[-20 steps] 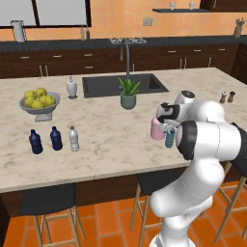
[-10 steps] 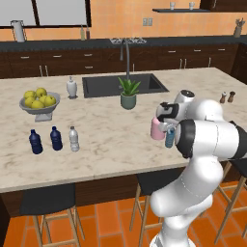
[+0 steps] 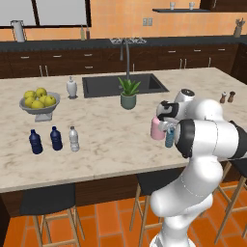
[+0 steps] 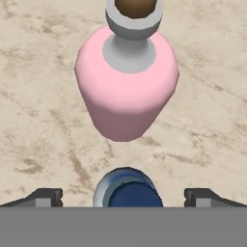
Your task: Move the plastic bottles in the middle to the plastics group, and the glass bottles in the middle to the glass group.
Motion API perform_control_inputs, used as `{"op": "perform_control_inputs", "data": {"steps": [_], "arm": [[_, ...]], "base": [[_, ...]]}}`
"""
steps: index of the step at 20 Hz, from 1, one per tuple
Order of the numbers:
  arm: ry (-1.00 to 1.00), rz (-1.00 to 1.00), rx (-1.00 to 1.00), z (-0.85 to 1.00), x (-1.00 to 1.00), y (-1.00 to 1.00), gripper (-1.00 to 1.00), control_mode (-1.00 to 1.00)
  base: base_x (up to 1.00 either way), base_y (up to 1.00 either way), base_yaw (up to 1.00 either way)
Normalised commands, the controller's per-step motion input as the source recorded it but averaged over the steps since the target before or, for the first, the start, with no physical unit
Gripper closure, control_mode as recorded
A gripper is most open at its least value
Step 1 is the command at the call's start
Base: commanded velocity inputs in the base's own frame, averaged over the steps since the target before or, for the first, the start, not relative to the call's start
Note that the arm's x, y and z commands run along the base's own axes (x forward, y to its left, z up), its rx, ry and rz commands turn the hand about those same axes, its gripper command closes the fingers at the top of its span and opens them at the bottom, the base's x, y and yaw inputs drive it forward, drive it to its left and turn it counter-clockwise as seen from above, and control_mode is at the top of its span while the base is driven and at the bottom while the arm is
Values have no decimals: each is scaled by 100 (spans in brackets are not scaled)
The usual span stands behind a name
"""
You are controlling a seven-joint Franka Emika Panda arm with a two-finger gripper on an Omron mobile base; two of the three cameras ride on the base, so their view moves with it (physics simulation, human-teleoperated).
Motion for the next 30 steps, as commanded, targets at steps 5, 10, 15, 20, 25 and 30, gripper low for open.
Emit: {"op": "perform_control_inputs", "data": {"steps": [5, 10, 15, 20, 25, 30], "arm": [[0, 0, 0, 1, 0, 0, -100, -100], [0, -1, 0, 0, 0, 0, -100, -100], [0, -1, 0, 0, 0, 0, -100, -100], [0, 0, 0, 0, 0, 0, 100, -100], [0, 0, 0, 0, -1, 1, 100, -100], [0, 0, 0, 3, -27, 33, 100, -100]], "base": [[0, 0, 0], [0, 0, 0], [0, 0, 0], [0, 0, 0], [0, 0, 0], [0, 0, 0]]}}
